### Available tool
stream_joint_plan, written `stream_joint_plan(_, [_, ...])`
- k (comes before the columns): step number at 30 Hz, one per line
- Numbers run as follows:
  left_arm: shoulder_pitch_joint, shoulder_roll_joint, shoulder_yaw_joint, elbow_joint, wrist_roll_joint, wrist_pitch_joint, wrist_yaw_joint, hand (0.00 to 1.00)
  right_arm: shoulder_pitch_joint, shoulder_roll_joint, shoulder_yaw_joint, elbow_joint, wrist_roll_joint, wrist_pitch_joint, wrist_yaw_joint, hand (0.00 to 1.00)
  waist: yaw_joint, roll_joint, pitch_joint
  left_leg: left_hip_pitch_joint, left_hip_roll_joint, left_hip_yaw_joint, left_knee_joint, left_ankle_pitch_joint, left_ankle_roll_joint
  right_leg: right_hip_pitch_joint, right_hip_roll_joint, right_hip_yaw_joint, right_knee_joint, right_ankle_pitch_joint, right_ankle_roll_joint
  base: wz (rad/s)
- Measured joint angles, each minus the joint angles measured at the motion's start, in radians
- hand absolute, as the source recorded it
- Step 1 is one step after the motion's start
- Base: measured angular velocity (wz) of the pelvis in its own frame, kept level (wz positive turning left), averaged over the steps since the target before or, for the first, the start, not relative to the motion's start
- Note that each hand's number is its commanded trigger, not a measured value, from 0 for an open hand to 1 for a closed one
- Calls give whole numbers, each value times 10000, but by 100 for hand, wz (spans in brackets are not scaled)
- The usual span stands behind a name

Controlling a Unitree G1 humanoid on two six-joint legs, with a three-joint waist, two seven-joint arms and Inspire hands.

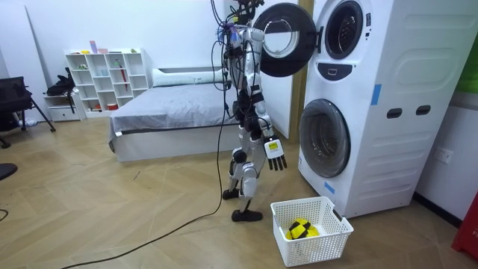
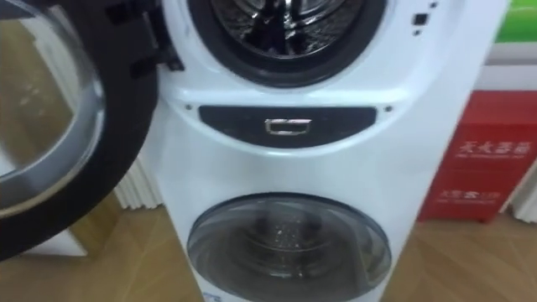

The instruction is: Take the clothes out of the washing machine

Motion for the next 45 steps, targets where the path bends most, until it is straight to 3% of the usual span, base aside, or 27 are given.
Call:
stream_joint_plan(2, [170, -412, -3, -1383, 304, 16, -2, 0, -57, -11, 81, 34, 17, -1, 171, 0, 0, -2, 10, -69, -77, -53, -18, 66, 76, -12, -101, 41, 1, 46, 77, 34])
stream_joint_plan(4, [710, -1289, -70, -3261, 702, -13, -74, 0, -358, -54, 451, 333, 148, -35, 201, 0, -1, -11, 39, -72, -218, -103, -111, 143, 198, 8, -226, 40, 7, 109, 181, 11])
stream_joint_plan(7, [902, -2033, -619, -4024, 630, -446, -509, 0, -431, -103, 826, 391, 338, -36, 270, 0, -1, -100, 96, -79, -371, -205, -147, 236, 325, 123, -377, 29, 3, 188, 315, 12])
stream_joint_plan(10, [1117, -2166, -1042, -4029, 345, -603, -1098, 0, -516, -68, 1098, 383, 709, -15, 297, 0, -24, -121, 65, -278, -479, -284, -68, 291, 366, 16, -486, -70, -13, 210, 353, 1])
stream_joint_plan(13, [1175, -2403, -1418, -4022, 208, -600, -1792, 0, -546, -25, 1302, 367, 1097, 109, 303, 0, -26, -283, 20, -493, -523, -265, -53, 443, 341, -200, -530, -102, -9, 282, 467, 0])
stream_joint_plan(17, [1202, -2505, -2438, -3898, -345, -488, -2836, 0, -539, -38, 1462, 348, 1455, 205, 347, 0, -40, -365, 26, -532, -494, -104, 18, 476, 305, -253, -517, -65, -12, 313, 426, -13])
stream_joint_plan(20, [1301, -2510, -3728, -3737, -607, -293, -3846, 0, -632, -62, 1566, 336, 1482, 311, 256, 0, -213, -311, -5, -556, -473, 1, 18, 494, 262, -273, -510, -23, 15, 340, 384, -11])
stream_joint_plan(22, [1303, -2549, -4412, -3618, -902, 34, -4052, 0, -784, -54, 1589, 334, 1438, 360, 105, 0, -587, -271, -86, -564, -447, 62, 5, 505, 262, -321, -490, -13, 15, 362, 355, -10])
stream_joint_plan(24, [1303, -2582, -4611, -3615, -986, 88, -4280, 0, -789, -55, 1593, 302, 1384, 366, 6, 0, -703, -192, -135, -550, -403, 223, -22, 509, 265, -376, -449, 71, 22, 369, 345, -19])
stream_joint_plan(29, [1296, -2564, -5770, -3171, -965, 147, -4926, 0, -933, -81, 2124, 79, 1397, 455, -158, 0, -739, -140, -114, -160, -295, 591, -315, 506, 216, -341, -349, 135, 22, 378, 329, -27])
stream_joint_plan(34, [1270, -2545, -6959, -3074, -971, 435, -5770, 0, -1281, 44, 2785, 85, 1448, 440, -143, 0, -1247, -192, -70, 48, -201, 841, -481, 466, 162, -360, -239, 182, -9, 378, 329, -15])
stream_joint_plan(38, [781, -2561, -7011, -3131, -714, 612, -5920, 0, -1298, 174, 2761, 173, 1527, 428, -146, 0, -1352, -239, -35, 27, -149, 847, -488, 438, 128, -420, -177, 204, -65, 384, 318, -3])
stream_joint_plan(41, [487, -2590, -7026, -3123, -20, 809, -5919, 0, -1344, 236, 2743, 146, 1547, 428, -130, 0, -1649, -207, -28, -51, -153, 869, -497, 437, 127, -437, -156, 270, -187, 394, 303, 0])
stream_joint_plan(45, [-373, -2620, -7376, -2922, 541, 922, -5918, 0, -1407, 239, 2778, 171, 1748, 407, -82, 0, -1844, -155, 6, -40, -117, 920, -498, 380, 107, -454, -103, 347, -199, 394, 303, -6])
